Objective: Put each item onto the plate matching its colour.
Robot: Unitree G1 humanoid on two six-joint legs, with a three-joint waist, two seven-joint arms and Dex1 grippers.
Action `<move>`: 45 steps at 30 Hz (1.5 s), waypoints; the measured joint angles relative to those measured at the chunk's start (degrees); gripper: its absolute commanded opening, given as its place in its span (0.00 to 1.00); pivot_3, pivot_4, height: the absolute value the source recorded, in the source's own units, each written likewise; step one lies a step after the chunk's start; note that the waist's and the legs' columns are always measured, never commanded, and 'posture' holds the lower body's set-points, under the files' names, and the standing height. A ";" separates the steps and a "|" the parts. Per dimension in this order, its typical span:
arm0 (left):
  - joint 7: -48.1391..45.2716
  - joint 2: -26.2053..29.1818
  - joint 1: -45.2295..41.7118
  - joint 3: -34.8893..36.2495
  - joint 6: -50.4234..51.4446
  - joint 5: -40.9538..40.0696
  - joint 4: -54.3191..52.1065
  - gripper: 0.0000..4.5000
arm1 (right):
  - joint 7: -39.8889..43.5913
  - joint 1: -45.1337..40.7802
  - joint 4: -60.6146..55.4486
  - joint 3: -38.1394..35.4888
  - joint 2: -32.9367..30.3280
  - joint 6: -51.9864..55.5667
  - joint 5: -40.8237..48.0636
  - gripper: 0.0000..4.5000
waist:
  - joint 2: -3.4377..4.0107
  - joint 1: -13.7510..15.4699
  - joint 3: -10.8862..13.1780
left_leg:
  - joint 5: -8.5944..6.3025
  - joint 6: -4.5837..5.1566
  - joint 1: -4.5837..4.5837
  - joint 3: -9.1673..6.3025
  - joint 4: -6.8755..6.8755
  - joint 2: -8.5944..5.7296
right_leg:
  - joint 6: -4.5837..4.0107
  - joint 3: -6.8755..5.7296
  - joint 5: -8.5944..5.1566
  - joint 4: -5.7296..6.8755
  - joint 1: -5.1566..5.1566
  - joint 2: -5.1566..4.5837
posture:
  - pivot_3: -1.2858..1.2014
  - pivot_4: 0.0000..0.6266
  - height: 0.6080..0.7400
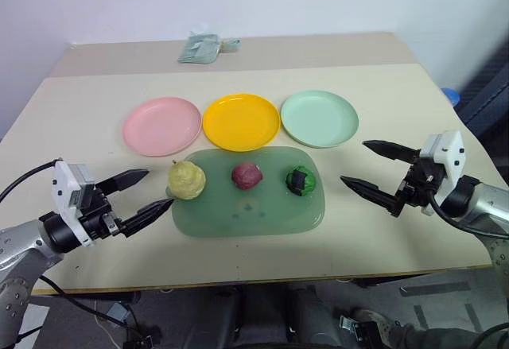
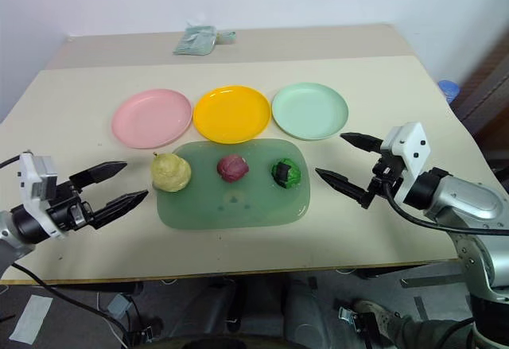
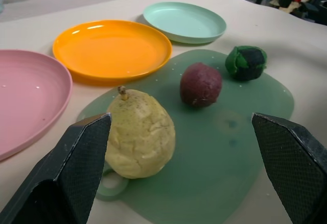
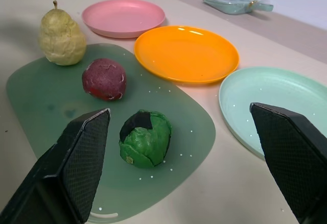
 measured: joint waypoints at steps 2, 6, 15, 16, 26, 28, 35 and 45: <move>0.00 0.00 0.24 0.07 0.05 0.05 -0.01 1.00 | 0.03 0.00 -0.03 0.00 -0.02 0.74 0.31 1.00 | 0.00 0.00 0.00 | 0.00 0.00 0.00 0.00 0.00 0.00 | 0.00 0.00 0.00 0.00 0.00 0.00 | 0.52 0.24 1.00; 0.27 0.00 0.48 0.16 0.23 0.15 -0.01 1.00 | 0.06 -0.10 -0.32 0.00 -0.03 1.12 0.59 1.00 | 0.00 0.00 0.00 | 0.00 0.00 0.00 0.01 0.03 0.00 | 0.01 0.00 0.01 0.03 0.00 0.00 | 0.52 0.24 1.00; 0.24 -0.16 -0.89 0.30 -0.38 1.53 0.77 1.00 | -1.86 -3.11 -2.14 1.46 -0.03 3.35 0.99 1.00 | 0.00 0.00 0.00 | 0.00 0.00 -0.01 0.02 0.23 0.00 | 0.00 0.00 0.00 0.20 0.00 0.00 | 0.52 0.24 1.00; 0.38 -0.39 -1.12 0.30 -0.52 2.00 1.05 1.00 | -2.01 -3.29 -2.19 1.46 -0.03 3.43 1.03 1.00 | 0.00 0.01 0.00 | 0.00 0.00 -0.01 0.02 0.26 0.00 | 0.00 0.00 0.00 0.21 0.01 0.00 | 0.52 0.24 1.00; 7.27 -5.41 -5.22 -2.65 -1.31 7.10 2.04 1.00 | -1.49 -4.51 -2.77 3.00 0.10 3.44 2.15 1.00 | 0.01 0.04 -0.01 | 0.00 0.00 -0.02 0.02 0.41 0.00 | 0.05 -0.01 0.04 0.28 0.05 0.02 | 0.52 0.24 1.00; 10.73 -8.24 -7.48 -5.35 -0.76 8.17 1.95 1.00 | -0.43 -5.52 -2.77 4.58 0.28 2.97 2.21 1.00 | 0.00 0.10 -0.01 | 0.00 0.01 -0.02 0.02 0.47 0.00 | 0.15 -0.03 0.11 0.29 0.07 0.02 | 0.52 0.24 1.00; 20.54 -15.24 -12.11 -15.61 1.22 13.52 1.43 1.00 | 2.58 -7.38 -1.30 8.43 1.56 0.49 2.03 1.00 | -0.02 0.05 -0.01 | -0.06 0.10 -0.03 0.02 0.64 -0.02 | 0.30 -0.03 0.19 0.31 0.12 0.04 | 0.52 0.24 1.00; 24.84 -17.24 -12.61 -20.22 1.03 20.75 2.51 0.88 | 3.43 -7.42 0.24 10.00 2.78 -2.24 0.79 1.00 | -0.01 0.21 -0.02 | -0.07 0.10 -0.03 0.02 0.69 -0.02 | 0.31 -0.04 0.19 0.33 0.13 0.05 | 0.52 0.24 1.00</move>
